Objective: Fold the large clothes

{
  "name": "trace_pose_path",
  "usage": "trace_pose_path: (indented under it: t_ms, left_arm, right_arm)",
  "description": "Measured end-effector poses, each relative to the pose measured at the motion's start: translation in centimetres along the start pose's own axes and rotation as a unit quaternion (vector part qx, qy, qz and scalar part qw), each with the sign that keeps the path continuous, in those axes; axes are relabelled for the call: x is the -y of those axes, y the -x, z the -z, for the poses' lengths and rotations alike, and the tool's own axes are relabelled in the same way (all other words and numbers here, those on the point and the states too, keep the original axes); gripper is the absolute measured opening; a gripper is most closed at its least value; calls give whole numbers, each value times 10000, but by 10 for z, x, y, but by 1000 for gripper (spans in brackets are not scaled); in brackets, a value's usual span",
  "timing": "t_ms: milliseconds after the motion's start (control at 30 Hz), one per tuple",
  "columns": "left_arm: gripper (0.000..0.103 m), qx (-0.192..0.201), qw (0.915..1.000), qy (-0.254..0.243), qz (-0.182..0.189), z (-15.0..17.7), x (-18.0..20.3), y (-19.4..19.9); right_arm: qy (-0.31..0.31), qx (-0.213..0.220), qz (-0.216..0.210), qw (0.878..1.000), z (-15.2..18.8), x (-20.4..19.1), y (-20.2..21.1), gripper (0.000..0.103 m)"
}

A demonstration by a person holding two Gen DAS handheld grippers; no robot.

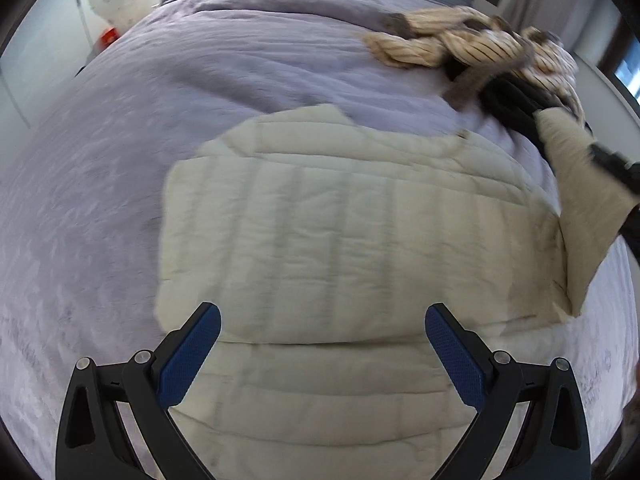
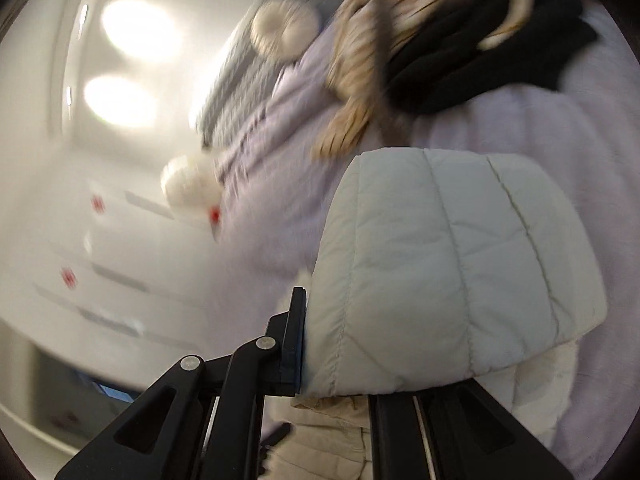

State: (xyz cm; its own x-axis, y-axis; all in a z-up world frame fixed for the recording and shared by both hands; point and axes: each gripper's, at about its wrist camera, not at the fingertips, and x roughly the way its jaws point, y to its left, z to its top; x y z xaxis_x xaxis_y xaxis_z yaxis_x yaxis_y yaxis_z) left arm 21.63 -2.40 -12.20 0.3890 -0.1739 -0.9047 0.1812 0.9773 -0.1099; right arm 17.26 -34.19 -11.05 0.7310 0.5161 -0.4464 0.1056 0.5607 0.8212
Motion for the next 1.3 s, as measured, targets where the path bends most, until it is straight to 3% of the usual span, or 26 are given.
trace_pose_path:
  t_ms: [133,367,400,467,500,533,700,867,900,967,1000,1033,1167,1300]
  left_arm:
    - [102,23,9997,252,-64,1,-28,-2]
    - [102,-17,9989,467,-18,3,-49,-10]
    - [102,-21,9988,486,12,3,-49,-11]
    - [102,-30,9986,521,69,2,-50,-12]
    - [102,-41,9985,544,109,1,-49,-14]
    - [102,-46,9984,550,132,1,-49,-14]
    - [102,14,9983,556,186,-5,-49,-12]
    - [102,52,9975,680,184,-12,-61,-12]
    - [102,58,9973,710,164,-13,-65,-12]
    - [102,48,9964,826,189,-14,-75,-14]
    - [102,31,9958,886,222,-14,-79,-14]
    - [102,14,9954,931,242,-14,-82,-15]
    - [102,12,9932,1154,162,-15,-103,-15]
    - [102,105,9899,1394,239,-19,-123,-12]
  right_arm:
    - [647,-657,571,9941,27,-24,-65,11]
    - [673,-1223,1267,9821,52,-8,-113,15]
    - [745,-1299,1384,9790,53,-7,-113,19]
    - [904,-1351,1535,9747,56,-12,-112,43]
    - [963,-1342,1539,9742,56,-17,-110,59]
    - [1002,-1297,1566,9740,55,-23,-106,61]
    - [759,-989,1668,9781,56,-30,-76,61]
    - [-460,-295,1471,9876,50,7,-40,61]
    - [-676,-197,1379,9879,47,16,-39,60]
    - [-1018,-70,919,9905,40,28,-41,42]
    - [-1077,-39,856,9905,35,30,-45,18]
    - [-1021,-26,905,9906,33,28,-48,10]
    - [114,-224,993,9947,32,-15,-71,8]
    - [1345,-712,1030,9830,54,-62,-100,8]
